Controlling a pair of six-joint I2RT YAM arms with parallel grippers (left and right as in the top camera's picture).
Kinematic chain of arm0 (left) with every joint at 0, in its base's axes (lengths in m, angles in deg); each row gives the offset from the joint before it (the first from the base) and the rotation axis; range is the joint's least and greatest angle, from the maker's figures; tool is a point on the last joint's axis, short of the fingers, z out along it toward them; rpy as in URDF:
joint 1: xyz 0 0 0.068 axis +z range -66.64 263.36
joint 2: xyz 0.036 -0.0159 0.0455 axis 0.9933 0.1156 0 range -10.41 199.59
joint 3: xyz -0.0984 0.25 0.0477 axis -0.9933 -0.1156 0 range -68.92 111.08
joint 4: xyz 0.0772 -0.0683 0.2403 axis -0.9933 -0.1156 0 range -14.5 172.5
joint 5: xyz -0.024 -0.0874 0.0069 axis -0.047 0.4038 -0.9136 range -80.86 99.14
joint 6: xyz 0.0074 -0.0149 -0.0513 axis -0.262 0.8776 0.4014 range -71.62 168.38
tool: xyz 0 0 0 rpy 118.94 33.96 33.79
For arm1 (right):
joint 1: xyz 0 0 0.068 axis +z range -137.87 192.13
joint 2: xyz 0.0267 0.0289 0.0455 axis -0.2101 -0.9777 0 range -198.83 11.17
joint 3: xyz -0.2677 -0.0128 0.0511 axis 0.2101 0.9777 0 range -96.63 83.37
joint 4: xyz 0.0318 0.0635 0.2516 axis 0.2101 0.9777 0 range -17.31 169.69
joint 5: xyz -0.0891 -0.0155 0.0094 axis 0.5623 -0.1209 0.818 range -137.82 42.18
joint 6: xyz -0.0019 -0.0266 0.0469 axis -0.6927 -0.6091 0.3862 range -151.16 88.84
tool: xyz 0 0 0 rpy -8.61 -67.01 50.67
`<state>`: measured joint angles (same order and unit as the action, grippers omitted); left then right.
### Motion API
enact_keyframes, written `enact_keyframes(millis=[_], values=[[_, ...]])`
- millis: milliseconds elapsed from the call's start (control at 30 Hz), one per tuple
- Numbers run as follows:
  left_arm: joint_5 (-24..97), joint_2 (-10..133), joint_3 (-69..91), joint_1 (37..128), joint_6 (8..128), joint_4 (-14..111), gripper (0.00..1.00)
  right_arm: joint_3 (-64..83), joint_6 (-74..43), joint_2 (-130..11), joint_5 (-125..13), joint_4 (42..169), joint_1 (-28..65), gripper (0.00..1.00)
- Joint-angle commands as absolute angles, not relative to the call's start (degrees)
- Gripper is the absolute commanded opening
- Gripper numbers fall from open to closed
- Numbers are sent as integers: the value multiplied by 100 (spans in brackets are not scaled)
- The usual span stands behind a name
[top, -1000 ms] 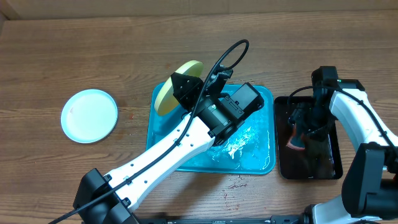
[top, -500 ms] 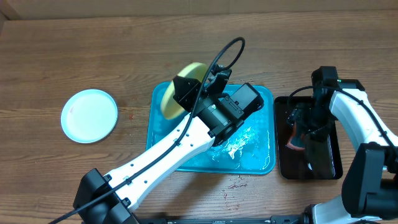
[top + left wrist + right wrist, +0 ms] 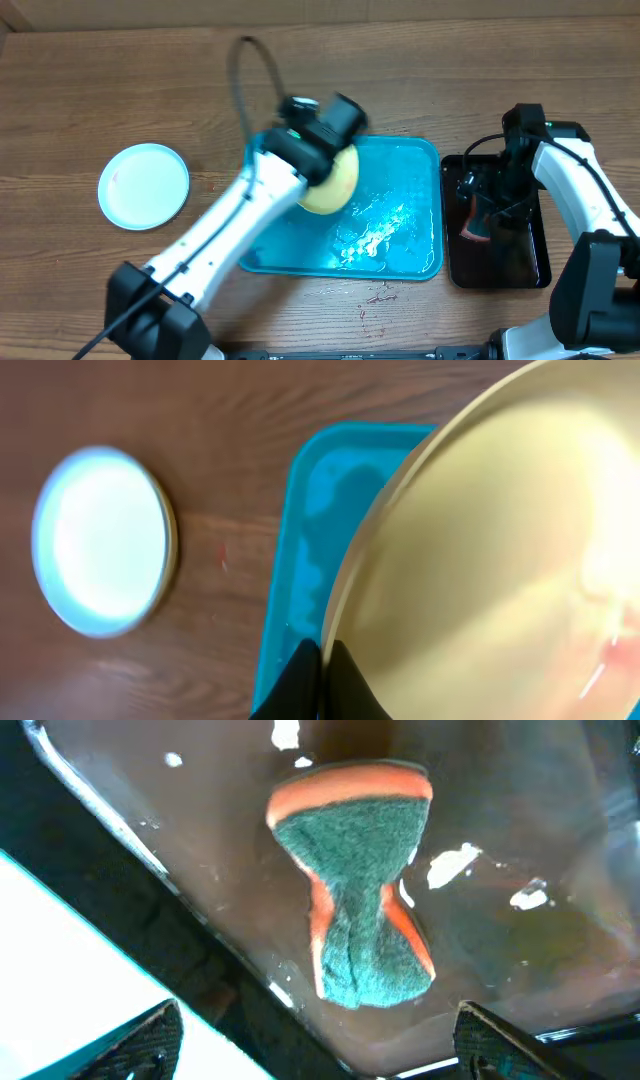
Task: Clean dirty plates on tray and stack at the side
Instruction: 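Lift the cream plate with the left gripper and stack it on the plates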
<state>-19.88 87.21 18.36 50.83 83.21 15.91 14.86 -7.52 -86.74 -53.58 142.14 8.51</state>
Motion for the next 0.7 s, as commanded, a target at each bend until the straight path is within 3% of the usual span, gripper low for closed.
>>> enact_keyframes(millis=[0,33,367,667], values=[[-901,8420,1983,5924,8717,1615,5,1164,-888,-8687,-5415,14317,853,93],[-716,8374,1983,6184,8688,1631,5,1092,-890,-8687,-5413,14376,853,100],[-25,7301,1935,8088,8415,1631,4,-219,-1589,-8305,-5428,14885,1142,100],[14,6822,1047,9657,8485,1617,4,-954,-2542,-7417,-5758,14966,2431,100]])
